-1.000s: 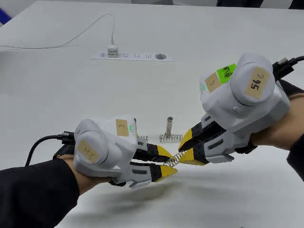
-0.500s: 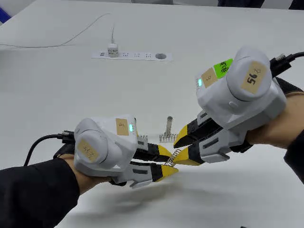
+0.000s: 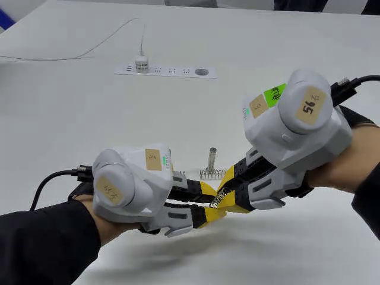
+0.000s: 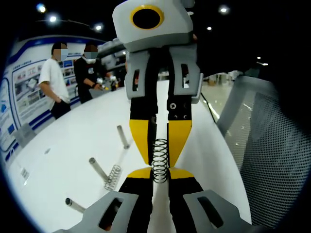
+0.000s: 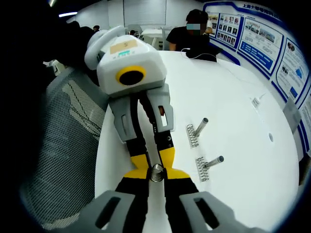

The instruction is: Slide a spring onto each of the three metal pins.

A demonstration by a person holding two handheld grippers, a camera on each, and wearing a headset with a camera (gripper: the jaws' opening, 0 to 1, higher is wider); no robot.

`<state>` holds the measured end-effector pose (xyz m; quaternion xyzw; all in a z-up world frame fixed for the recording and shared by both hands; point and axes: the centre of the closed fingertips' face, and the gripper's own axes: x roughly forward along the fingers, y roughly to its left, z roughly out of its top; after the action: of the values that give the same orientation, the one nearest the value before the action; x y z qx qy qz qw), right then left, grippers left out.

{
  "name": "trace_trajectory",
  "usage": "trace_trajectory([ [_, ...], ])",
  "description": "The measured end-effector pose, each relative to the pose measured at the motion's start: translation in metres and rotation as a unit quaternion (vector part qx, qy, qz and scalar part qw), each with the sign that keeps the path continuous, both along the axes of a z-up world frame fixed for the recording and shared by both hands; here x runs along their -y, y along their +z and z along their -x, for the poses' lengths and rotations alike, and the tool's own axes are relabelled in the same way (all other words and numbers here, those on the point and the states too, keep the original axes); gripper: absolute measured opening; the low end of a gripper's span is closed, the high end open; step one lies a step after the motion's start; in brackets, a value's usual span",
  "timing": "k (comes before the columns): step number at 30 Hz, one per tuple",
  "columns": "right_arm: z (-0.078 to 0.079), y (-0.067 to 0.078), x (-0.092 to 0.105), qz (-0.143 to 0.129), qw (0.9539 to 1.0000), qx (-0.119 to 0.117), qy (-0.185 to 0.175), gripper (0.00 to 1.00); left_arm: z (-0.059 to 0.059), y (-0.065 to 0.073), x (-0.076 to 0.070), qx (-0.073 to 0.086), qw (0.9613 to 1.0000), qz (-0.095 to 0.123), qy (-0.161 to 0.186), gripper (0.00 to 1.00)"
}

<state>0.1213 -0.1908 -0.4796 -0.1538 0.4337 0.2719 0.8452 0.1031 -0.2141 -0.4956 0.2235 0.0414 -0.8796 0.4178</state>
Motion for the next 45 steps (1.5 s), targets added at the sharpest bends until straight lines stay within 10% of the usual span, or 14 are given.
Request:
trace_trajectory([
  [16,-0.001,0.006,0.006,0.010,0.9999,-0.003,0.000,0.12,-0.001,0.001,0.000,-0.017,0.9998,-0.006,0.010,0.16],
  [45,0.018,0.021,0.058,0.040,0.9978,-0.016,-0.052,0.12,-0.039,0.001,-0.019,-0.040,0.9966,-0.008,0.072,0.15],
])
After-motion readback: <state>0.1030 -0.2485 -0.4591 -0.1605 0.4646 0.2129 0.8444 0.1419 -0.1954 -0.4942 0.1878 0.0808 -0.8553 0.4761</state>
